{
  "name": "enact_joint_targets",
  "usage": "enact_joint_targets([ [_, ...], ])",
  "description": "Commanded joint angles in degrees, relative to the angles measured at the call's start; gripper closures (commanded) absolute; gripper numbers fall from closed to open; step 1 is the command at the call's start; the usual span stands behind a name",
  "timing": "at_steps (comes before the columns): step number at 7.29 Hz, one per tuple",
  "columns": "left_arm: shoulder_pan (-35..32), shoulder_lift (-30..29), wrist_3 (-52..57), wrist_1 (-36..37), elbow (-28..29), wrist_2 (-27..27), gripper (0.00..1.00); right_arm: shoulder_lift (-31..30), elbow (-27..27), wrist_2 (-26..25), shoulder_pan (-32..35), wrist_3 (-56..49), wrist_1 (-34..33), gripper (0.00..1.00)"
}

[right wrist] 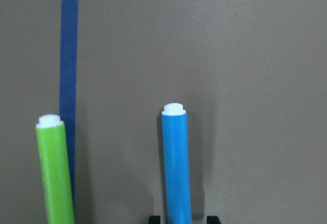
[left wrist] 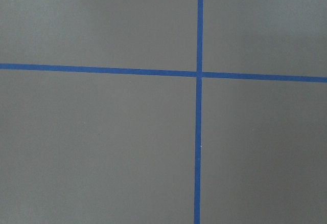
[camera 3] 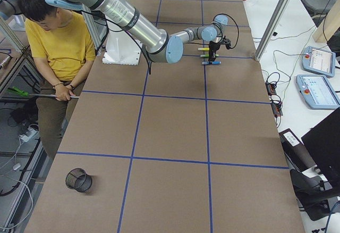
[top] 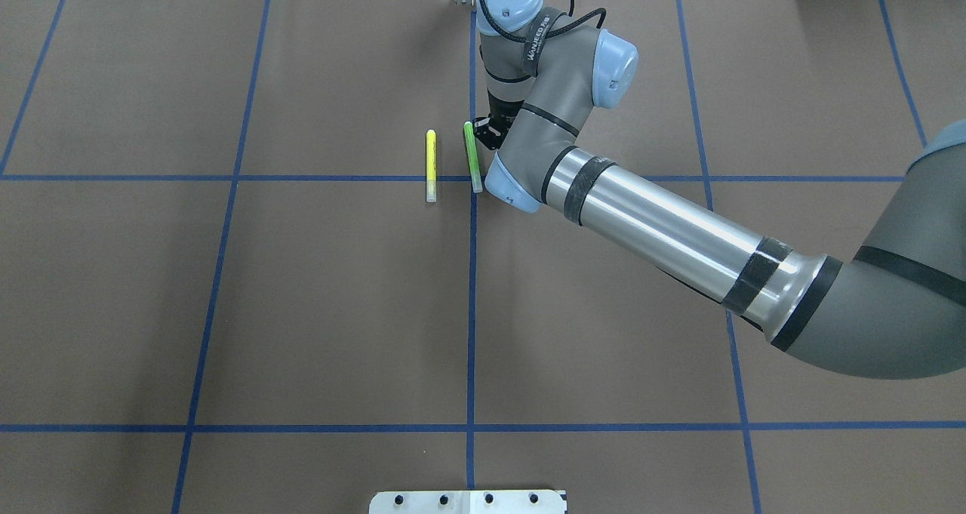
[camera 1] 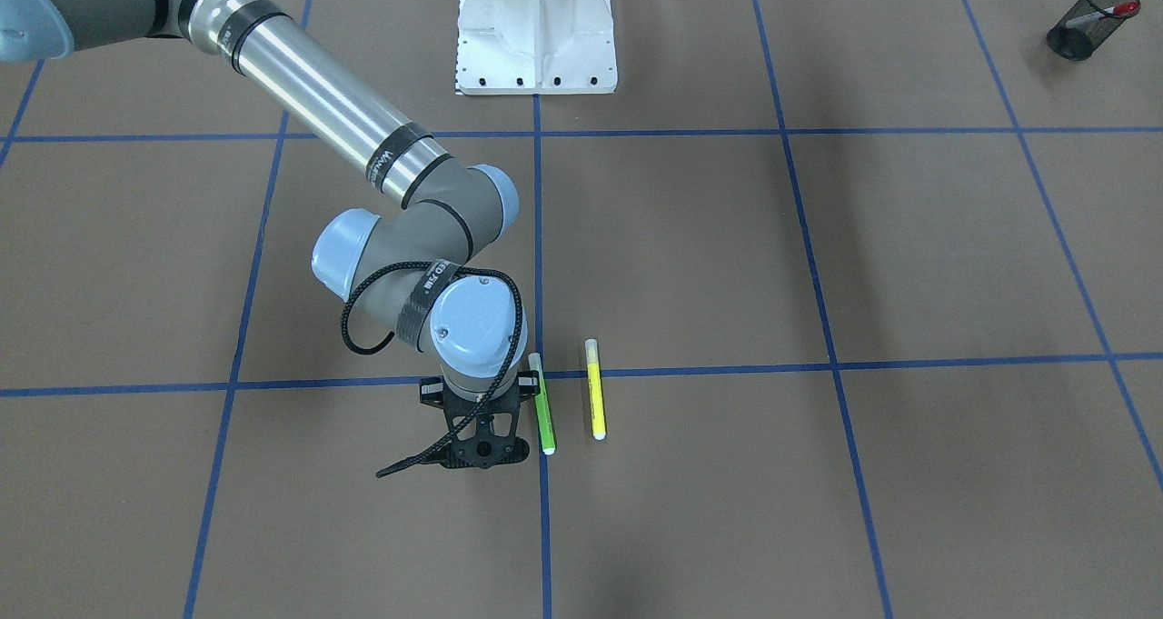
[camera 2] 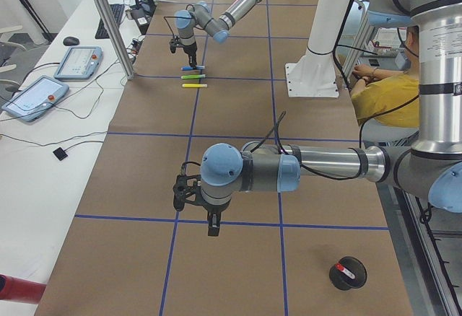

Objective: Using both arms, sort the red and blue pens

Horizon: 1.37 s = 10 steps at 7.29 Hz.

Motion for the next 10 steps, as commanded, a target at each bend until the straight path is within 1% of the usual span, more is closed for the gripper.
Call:
enact_joint_targets([
  [1,0.00,0.00,0.00,-0.06,0.00,0.04,0.00,-0.31,0.68,-0.15,-0.38,0.94,0.52,0.60],
  [2,0.00,0.00,0.00,-0.06,0.09,0.04,0.00,-1.53,2.94,0.37,-0.47,0.94,-0.01,0.60],
  [3,0.00,0.00,0.00,-0.06,0.09,-0.05,0.00,-2.50,4.36,2.81,-0.55,0.94,-0.27,0.60],
  [4,0.00,0.00,0.00,-0.06,0.09,0.04,0.00,-2.60,4.72,3.97,-0.55,0.77,-2.63,0.60],
  [5,0.00,0.00,0.00,-0.06,0.09,-0.05,0.01,-2.69,5.33,4.07,-0.82,0.59,-4.22,0.61],
  [6,0.00,0.00,0.00,0.03,0.09,0.04,0.00,-2.86,5.43,4.76,-0.99,0.33,-4.84,0.61],
  [7,0.00,0.00,0.00,-0.06,0.09,-0.05,0.00,-2.95,5.78,5.20,-0.99,0.06,-5.98,0.63],
  [10,0.00,0.00,0.00,-0.06,0.00,0.04,0.00,-3.04,6.13,5.12,-0.99,-0.03,-6.25,0.71],
])
